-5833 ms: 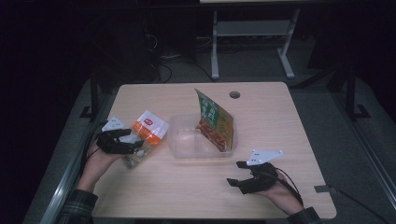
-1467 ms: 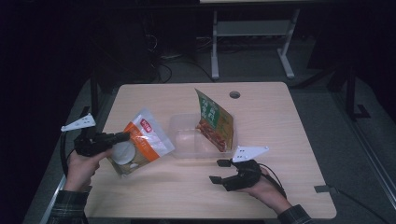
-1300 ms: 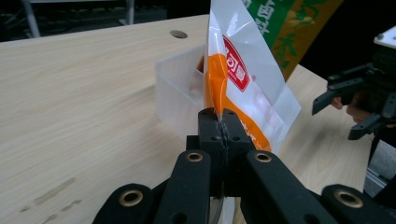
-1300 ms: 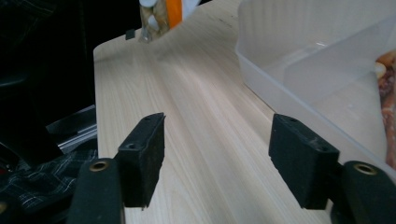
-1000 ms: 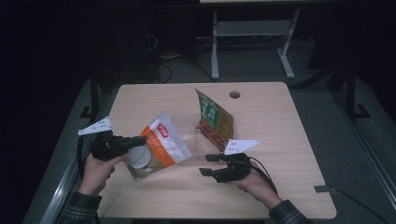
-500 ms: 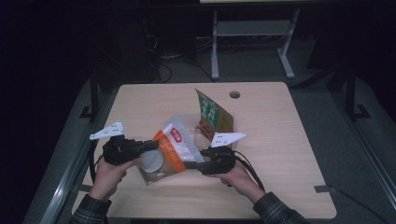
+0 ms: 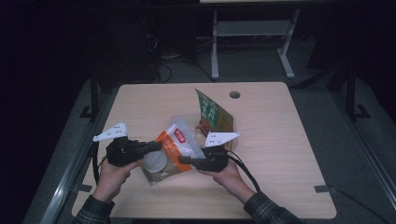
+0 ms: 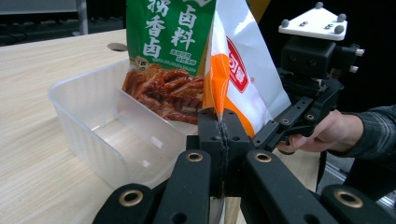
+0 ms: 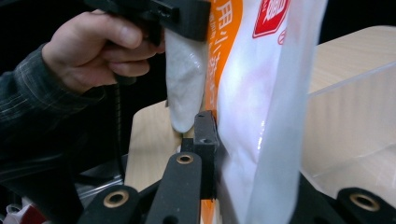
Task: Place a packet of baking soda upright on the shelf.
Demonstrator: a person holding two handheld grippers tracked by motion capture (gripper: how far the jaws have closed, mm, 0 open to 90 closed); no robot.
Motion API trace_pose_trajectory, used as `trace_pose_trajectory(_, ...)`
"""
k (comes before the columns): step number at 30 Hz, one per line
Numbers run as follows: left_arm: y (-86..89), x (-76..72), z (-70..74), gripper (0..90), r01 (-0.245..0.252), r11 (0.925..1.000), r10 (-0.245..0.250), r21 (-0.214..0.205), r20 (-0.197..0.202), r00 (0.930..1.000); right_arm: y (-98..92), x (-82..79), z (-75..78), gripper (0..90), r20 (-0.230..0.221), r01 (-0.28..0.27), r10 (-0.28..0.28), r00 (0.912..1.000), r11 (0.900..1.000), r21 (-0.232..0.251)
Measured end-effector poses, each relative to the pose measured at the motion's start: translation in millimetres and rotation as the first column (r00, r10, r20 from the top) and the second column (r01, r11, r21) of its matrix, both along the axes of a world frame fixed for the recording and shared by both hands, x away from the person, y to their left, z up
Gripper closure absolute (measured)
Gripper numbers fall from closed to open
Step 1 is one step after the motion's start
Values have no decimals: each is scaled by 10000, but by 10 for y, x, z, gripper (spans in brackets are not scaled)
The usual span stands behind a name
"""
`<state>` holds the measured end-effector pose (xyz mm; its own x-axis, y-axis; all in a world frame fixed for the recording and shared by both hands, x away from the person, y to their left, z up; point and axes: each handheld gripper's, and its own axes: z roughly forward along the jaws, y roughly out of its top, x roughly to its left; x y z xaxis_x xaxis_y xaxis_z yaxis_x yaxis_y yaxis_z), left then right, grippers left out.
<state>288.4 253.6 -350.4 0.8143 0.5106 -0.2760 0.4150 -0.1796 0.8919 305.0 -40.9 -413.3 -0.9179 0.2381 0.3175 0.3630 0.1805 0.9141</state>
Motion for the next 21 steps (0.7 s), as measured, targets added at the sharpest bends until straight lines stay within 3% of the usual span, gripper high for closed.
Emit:
trace_pose_trajectory(5,11,2,-5,897,-59,10000,59,-25,-22,10000,40,15,6,875,236,-249,254,9994,9995,-215)
trace_pose_trajectory(10,3,8,-27,897,-69,10000,69,47,-18,10000,32,50,-2,897,17,-468,468,9989,9987,-187)
trace_pose_trajectory(14,-1,24,-52,893,-91,9993,88,374,82,9999,26,54,22,900,-20,-722,722,9974,9968,-351)
trace_pose_trajectory(21,7,47,-85,869,32,9987,-34,499,38,10000,36,25,111,900,243,-994,1003,9947,9944,-367)
